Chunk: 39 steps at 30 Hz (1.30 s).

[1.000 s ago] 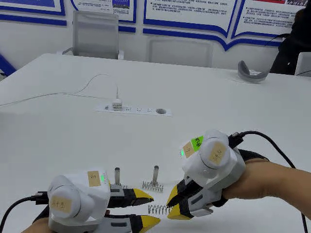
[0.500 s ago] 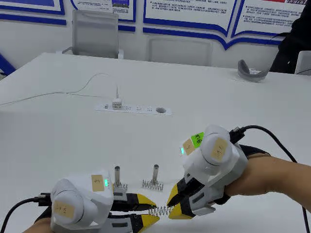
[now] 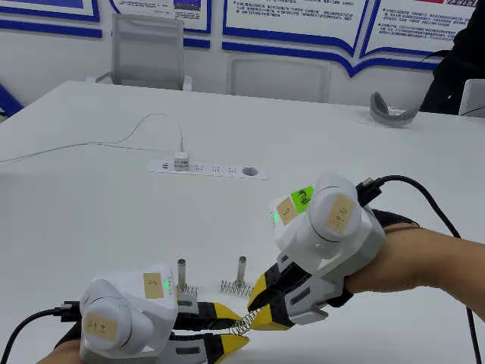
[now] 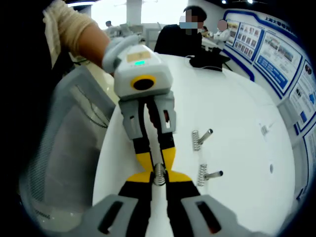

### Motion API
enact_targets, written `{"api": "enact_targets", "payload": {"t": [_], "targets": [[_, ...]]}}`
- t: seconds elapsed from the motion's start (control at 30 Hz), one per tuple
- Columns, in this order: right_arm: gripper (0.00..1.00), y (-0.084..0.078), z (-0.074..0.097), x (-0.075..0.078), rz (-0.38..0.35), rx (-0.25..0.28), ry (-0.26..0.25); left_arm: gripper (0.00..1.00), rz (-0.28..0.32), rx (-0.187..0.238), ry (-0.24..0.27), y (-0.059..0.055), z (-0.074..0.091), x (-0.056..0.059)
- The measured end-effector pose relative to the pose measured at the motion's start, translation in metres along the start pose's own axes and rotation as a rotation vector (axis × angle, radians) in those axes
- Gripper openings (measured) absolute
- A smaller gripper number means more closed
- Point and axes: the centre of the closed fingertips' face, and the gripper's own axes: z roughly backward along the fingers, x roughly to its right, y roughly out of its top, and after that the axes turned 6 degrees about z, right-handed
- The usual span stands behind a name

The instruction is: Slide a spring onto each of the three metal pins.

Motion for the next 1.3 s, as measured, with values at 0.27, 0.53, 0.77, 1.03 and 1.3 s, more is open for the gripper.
{"api": "enact_targets", "payload": {"t": [0.27, 0.53, 0.77, 1.03, 1.3], "targets": [[0.11, 0.011, -0.002, 0.002, 0.009, 0.023, -0.013, 0.11, 0.011, 0.009, -0.001, 0.002, -0.001, 0.001], [0.16, 0.009, 0.0, 0.003, -0.019, 0.024, -0.015, 0.11, 0.034, 0.024, 0.006, 0.002, 0.0, -0.002], [0.15, 0.002, -0.002, 0.005, -0.025, 0.001, -0.021, 0.11, 0.04, 0.029, 0.007, 0.003, 0.0, -0.002], [0.12, 0.002, -0.003, 0.006, -0.026, 0.0, -0.024, 0.11, 0.045, 0.036, 0.01, 0.005, 0.0, -0.002], [0.12, -0.001, 0.0, 0.01, -0.036, -0.007, -0.039, 0.18, 0.057, 0.039, 0.021, 0.004, 0.0, -0.004]]}}
